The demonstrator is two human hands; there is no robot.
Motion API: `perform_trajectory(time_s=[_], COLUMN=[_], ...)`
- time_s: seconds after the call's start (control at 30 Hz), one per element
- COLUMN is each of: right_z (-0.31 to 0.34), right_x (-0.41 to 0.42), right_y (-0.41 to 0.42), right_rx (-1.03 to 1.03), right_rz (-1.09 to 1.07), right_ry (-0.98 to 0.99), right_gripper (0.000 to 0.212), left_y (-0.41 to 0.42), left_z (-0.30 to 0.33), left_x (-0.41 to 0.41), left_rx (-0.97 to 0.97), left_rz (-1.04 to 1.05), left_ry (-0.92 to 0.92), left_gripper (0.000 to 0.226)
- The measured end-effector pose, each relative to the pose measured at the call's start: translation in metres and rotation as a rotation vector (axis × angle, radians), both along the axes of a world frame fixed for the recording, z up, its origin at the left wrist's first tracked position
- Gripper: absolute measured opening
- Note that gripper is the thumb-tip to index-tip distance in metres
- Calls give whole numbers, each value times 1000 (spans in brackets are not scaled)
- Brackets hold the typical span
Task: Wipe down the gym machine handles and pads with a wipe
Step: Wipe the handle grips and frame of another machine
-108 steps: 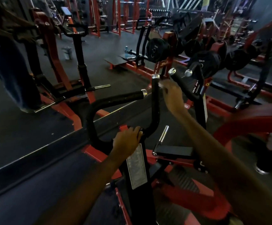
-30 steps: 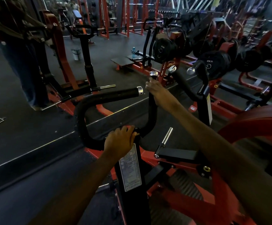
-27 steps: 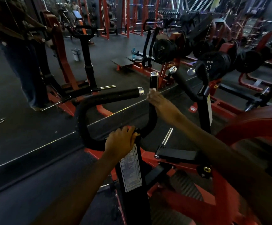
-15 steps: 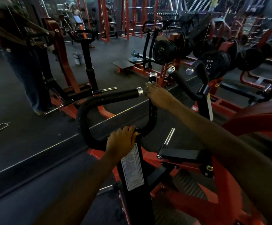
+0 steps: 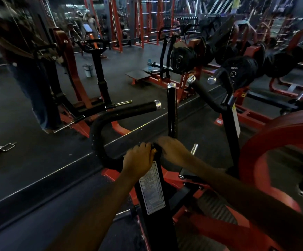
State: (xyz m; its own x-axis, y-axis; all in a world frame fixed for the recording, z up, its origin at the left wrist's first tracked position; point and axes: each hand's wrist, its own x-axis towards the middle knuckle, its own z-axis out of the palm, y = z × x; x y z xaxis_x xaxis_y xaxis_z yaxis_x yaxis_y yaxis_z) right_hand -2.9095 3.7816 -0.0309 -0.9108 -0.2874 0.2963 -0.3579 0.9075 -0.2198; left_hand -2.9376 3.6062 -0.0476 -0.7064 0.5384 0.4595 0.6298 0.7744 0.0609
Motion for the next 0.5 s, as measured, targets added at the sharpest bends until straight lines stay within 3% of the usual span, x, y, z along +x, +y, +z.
perform_trajectory(time_s=[0.07, 0.17, 0.23, 0.3, 0.43, 0.5], right_z=[-17, -13, 15, 49, 89, 72], right_x=[12, 21, 15, -12, -60, -60], right_y=[23, 66, 66, 65, 58, 51], right_rx=[67, 207, 1, -348, -368, -285], right_rz=[89, 112, -86, -280, -308, -292], right_ry=[80, 271, 431, 345, 187, 162], right_gripper=[51, 56, 49, 36, 36, 52], left_y=[1, 2, 1, 1, -1, -1], left_z=[1, -1, -3, -3, -5, -5], left_x=[0, -1, -2, -3, -3, -4], left_rx=[-5, -23, -23, -30, -41, -47], left_rz=[5, 13, 18, 21, -14, -35], left_ry=[15, 30, 37, 68, 115, 110], left_gripper=[49, 57, 59, 56, 51, 52])
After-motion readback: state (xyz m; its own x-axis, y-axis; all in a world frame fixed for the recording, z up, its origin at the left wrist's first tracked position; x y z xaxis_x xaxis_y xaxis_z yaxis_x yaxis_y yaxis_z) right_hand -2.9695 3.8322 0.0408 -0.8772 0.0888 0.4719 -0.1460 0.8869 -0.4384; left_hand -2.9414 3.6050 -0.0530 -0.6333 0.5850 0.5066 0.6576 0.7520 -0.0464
